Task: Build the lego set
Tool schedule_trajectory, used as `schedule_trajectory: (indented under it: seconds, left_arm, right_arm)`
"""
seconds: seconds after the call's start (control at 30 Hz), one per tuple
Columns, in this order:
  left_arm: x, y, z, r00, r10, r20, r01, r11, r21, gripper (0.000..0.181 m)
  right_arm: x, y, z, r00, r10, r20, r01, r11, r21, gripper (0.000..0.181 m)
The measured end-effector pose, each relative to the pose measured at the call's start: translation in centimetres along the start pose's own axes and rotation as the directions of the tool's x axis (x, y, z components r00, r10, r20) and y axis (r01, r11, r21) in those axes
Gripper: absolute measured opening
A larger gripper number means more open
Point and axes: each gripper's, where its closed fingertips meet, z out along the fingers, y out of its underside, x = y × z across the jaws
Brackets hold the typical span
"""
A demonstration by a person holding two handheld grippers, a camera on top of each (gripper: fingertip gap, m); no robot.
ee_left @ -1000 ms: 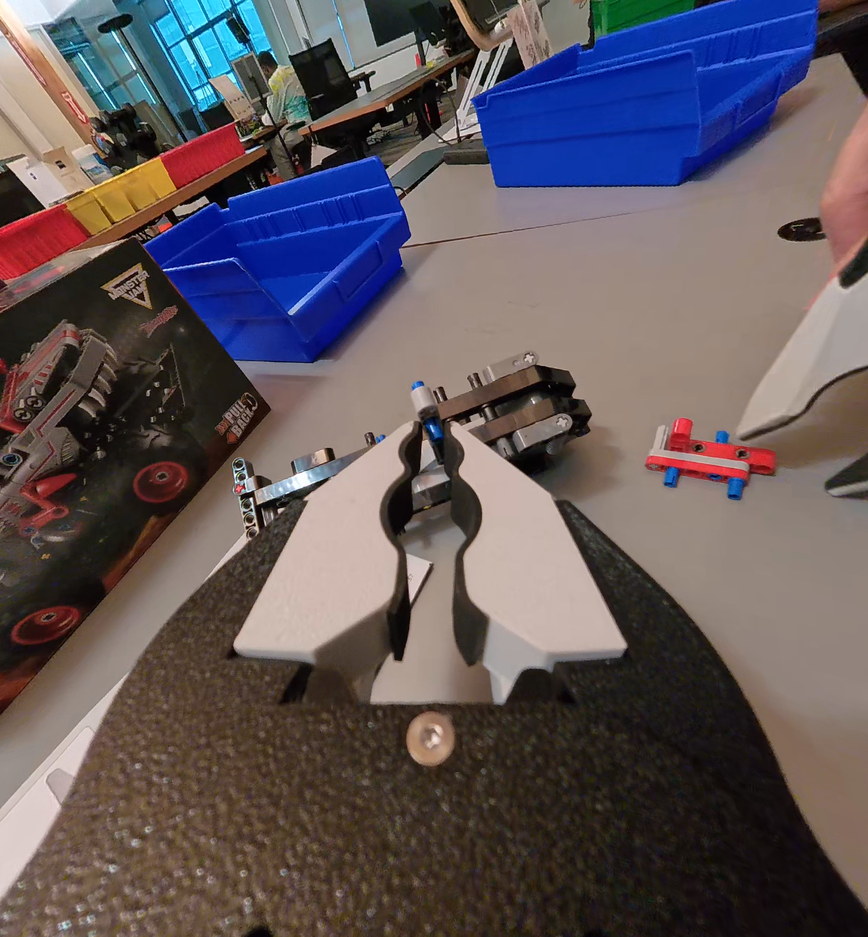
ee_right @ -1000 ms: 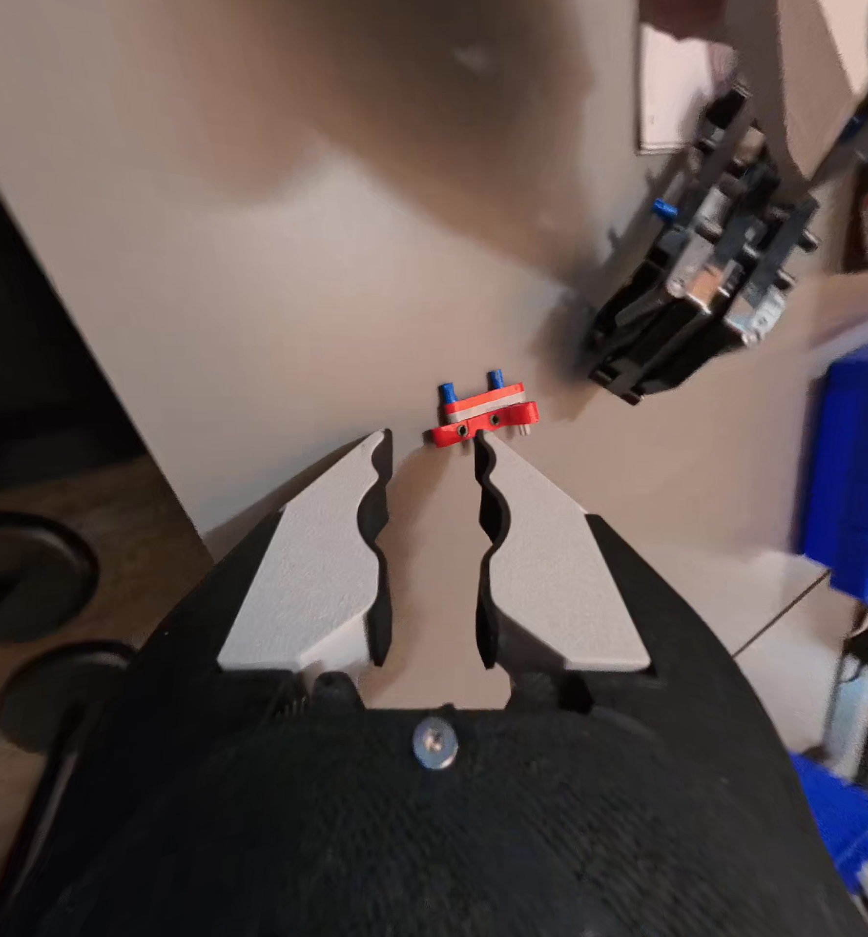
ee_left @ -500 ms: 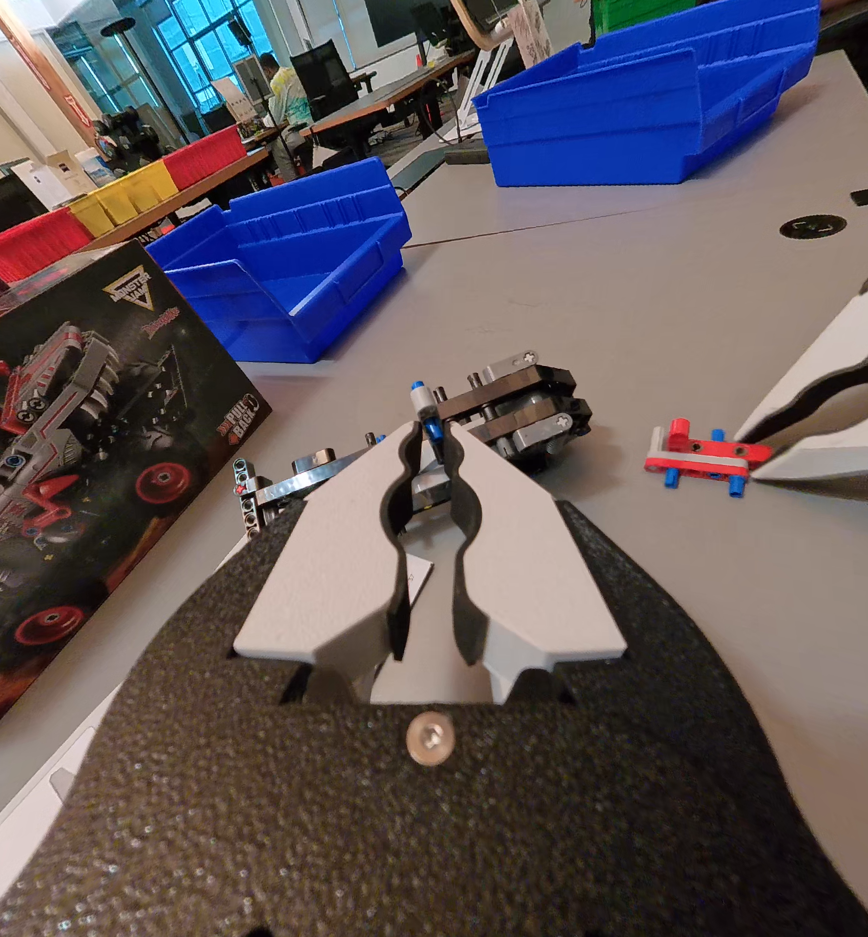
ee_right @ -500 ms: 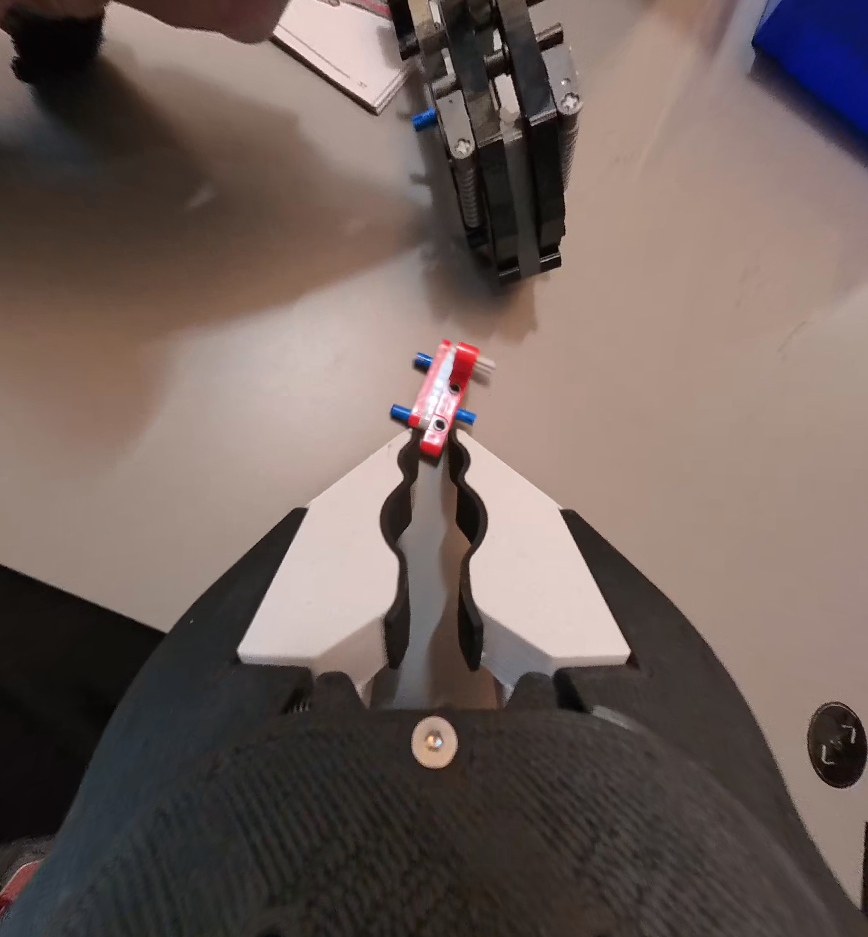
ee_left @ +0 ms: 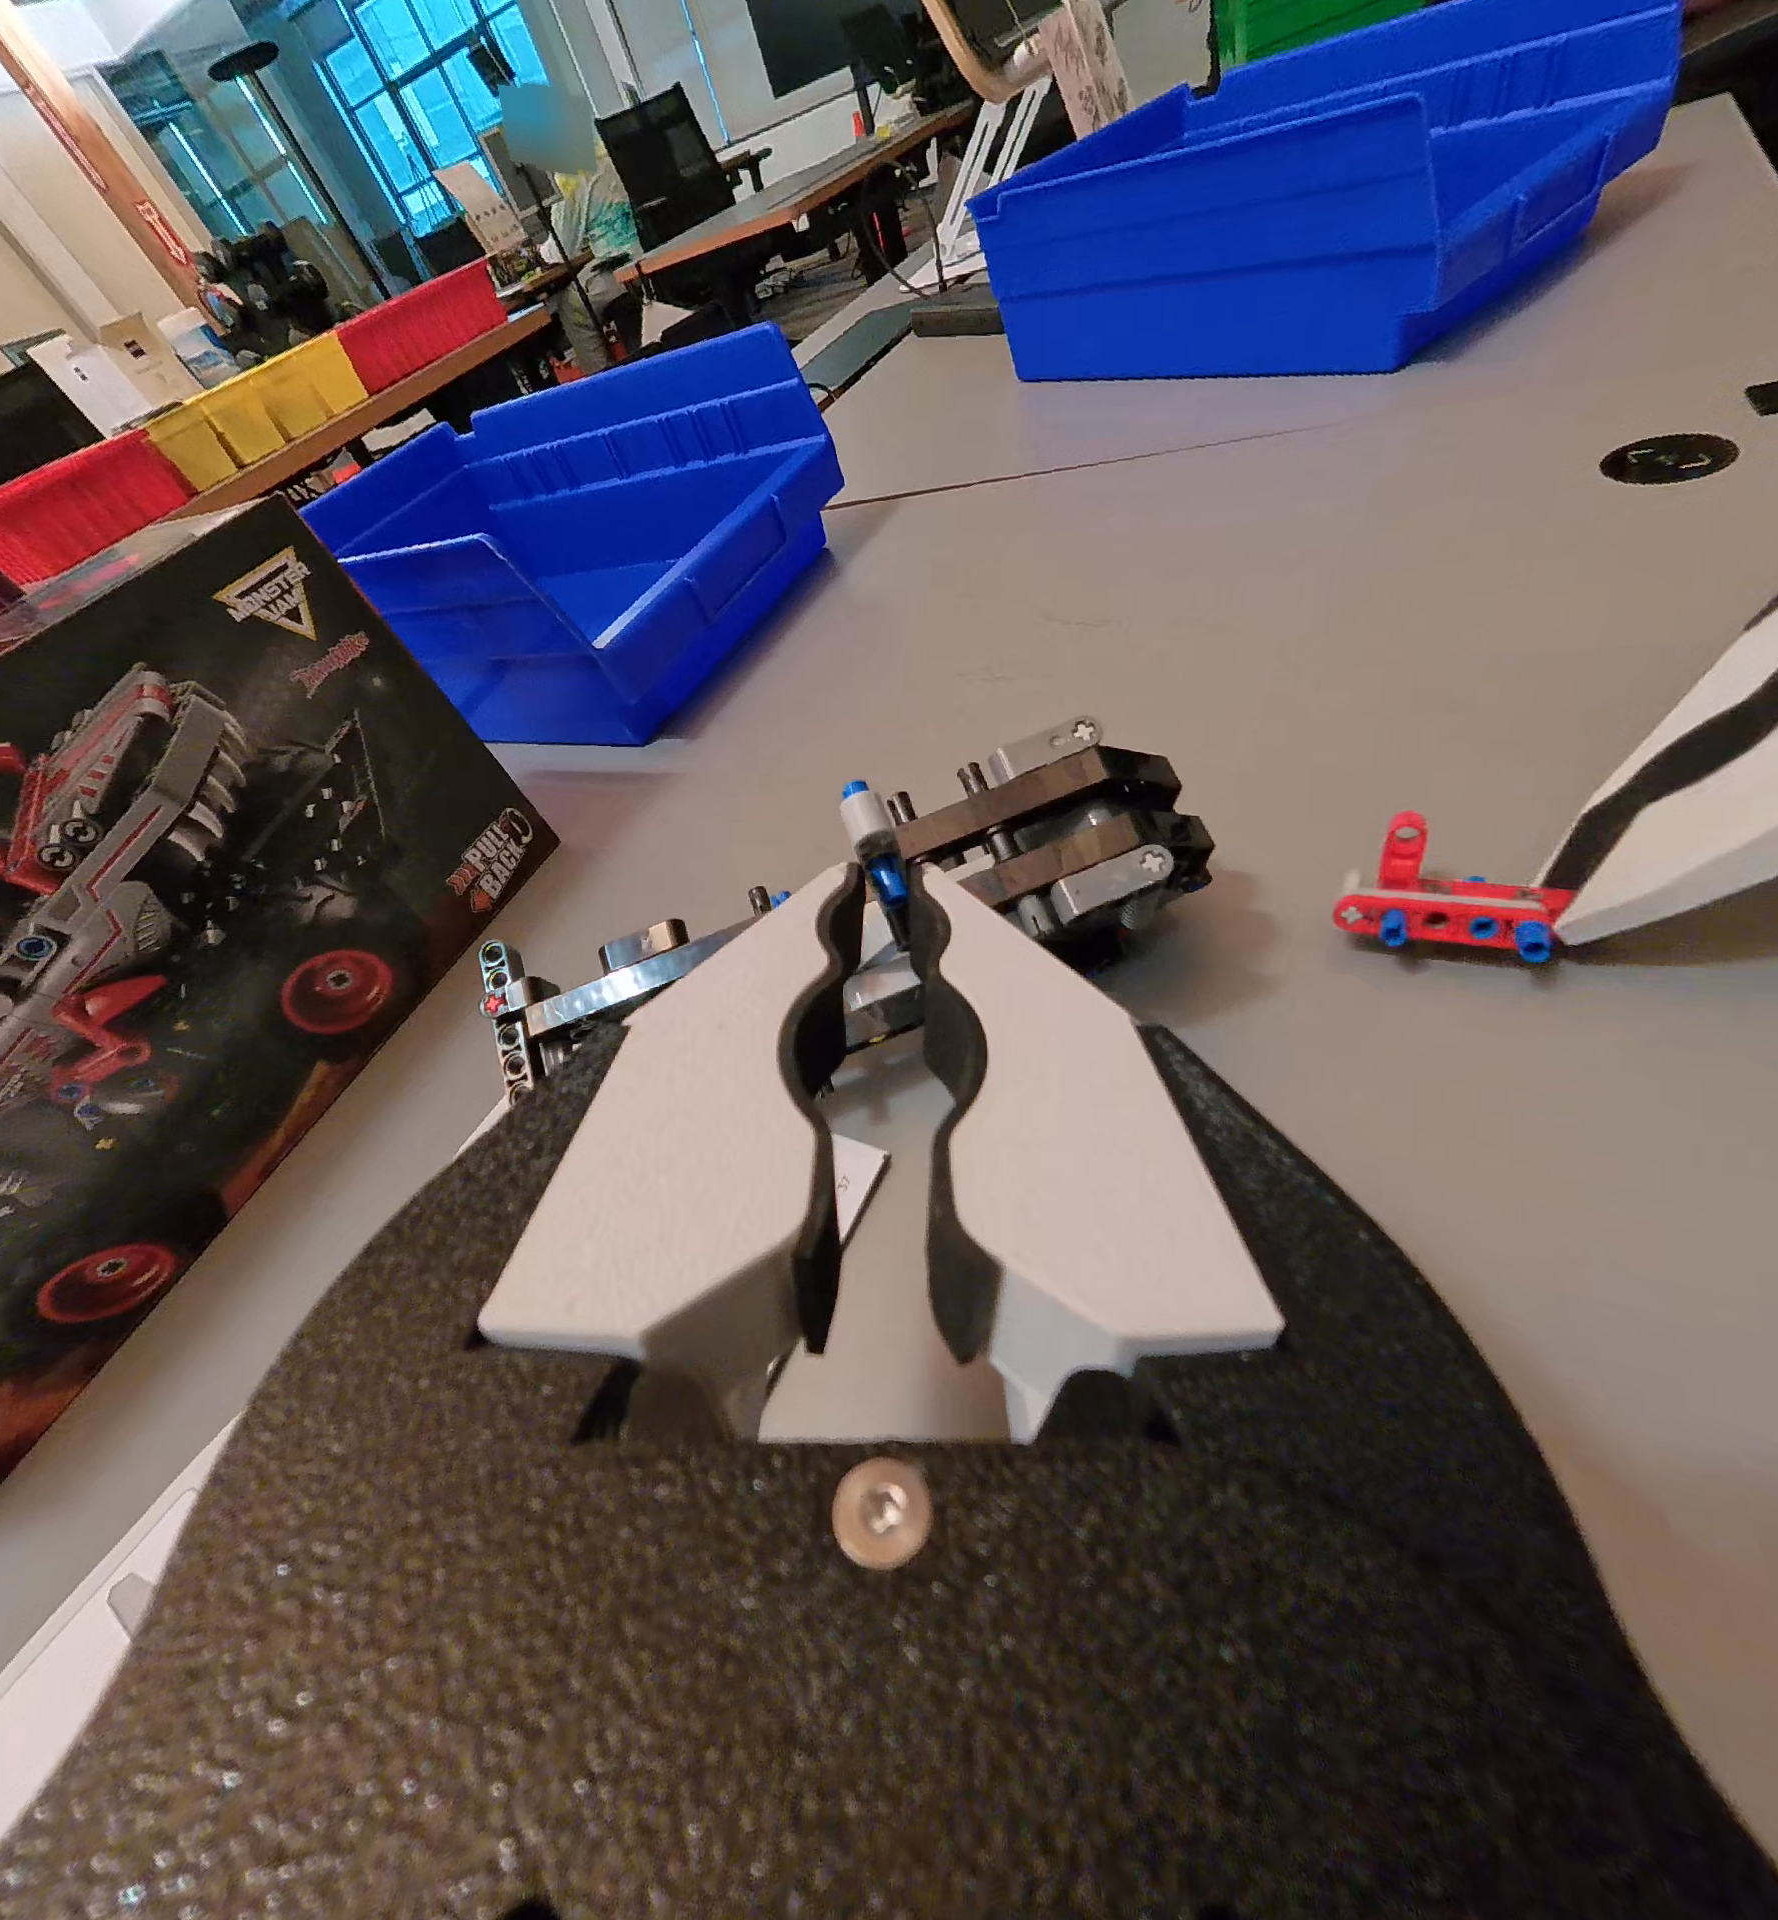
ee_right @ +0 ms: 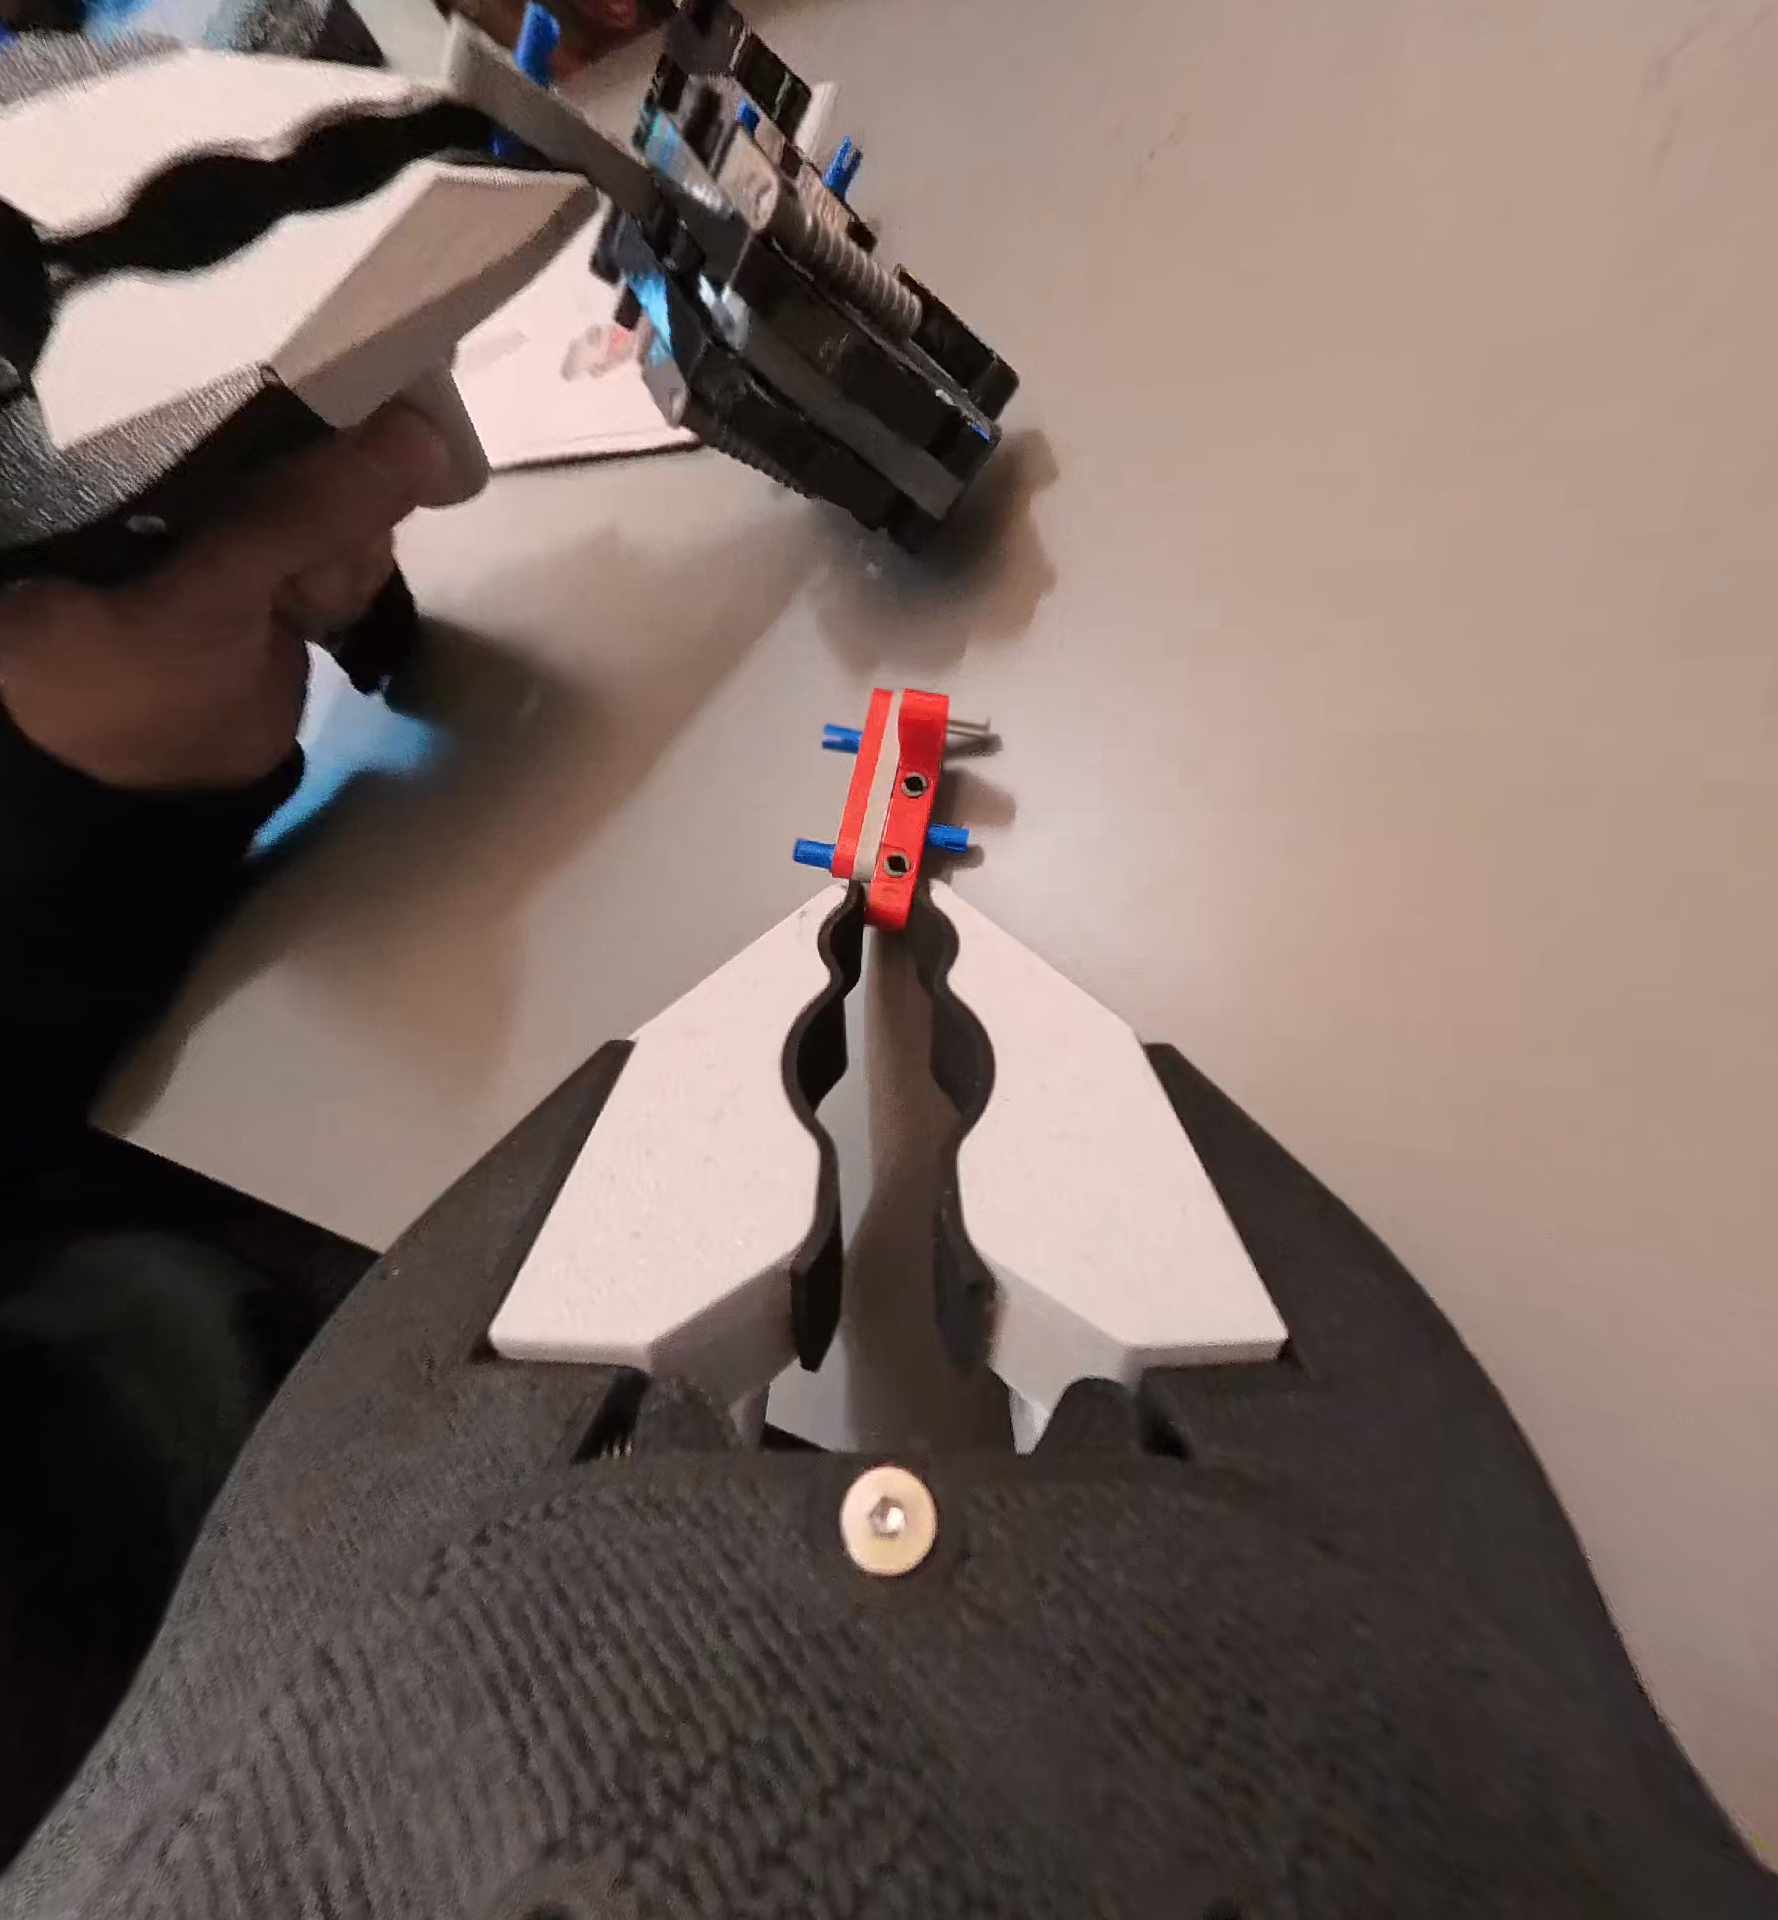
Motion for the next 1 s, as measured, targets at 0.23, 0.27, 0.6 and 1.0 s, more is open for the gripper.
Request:
schedule_trajectory:
  seconds: [0.23,0.27,0.6,1.0]
  left_arm:
    - [0.0,0.0,0.0,1.000,0.001,0.000,-0.001,1.000,0.000,0.005]
    - [0.0,0.0,0.0,1.000,0.001,0.000,-0.001,1.000,0.000,0.005]
    - [0.1,0.0,-0.1,1.000,0.008,0.000,-0.008,1.000,0.002,0.005]
    - [0.1,0.0,-0.1,1.000,0.007,-0.001,-0.007,1.000,0.002,0.005]
  right_arm:
    - [-0.7,-0.1,0.2,0.898,-0.430,-0.089,0.427,0.903,-0.051,0.037]
    - [-0.4,-0.2,0.1,0.828,-0.542,-0.148,0.534,0.841,-0.089,0.038]
    - [-0.8,-1.1,1.5,0.588,-0.791,-0.169,0.768,0.612,-0.191,0.027]
    - [0.5,-1.3,1.1,0.649,-0.743,-0.165,0.726,0.670,-0.159,0.011]
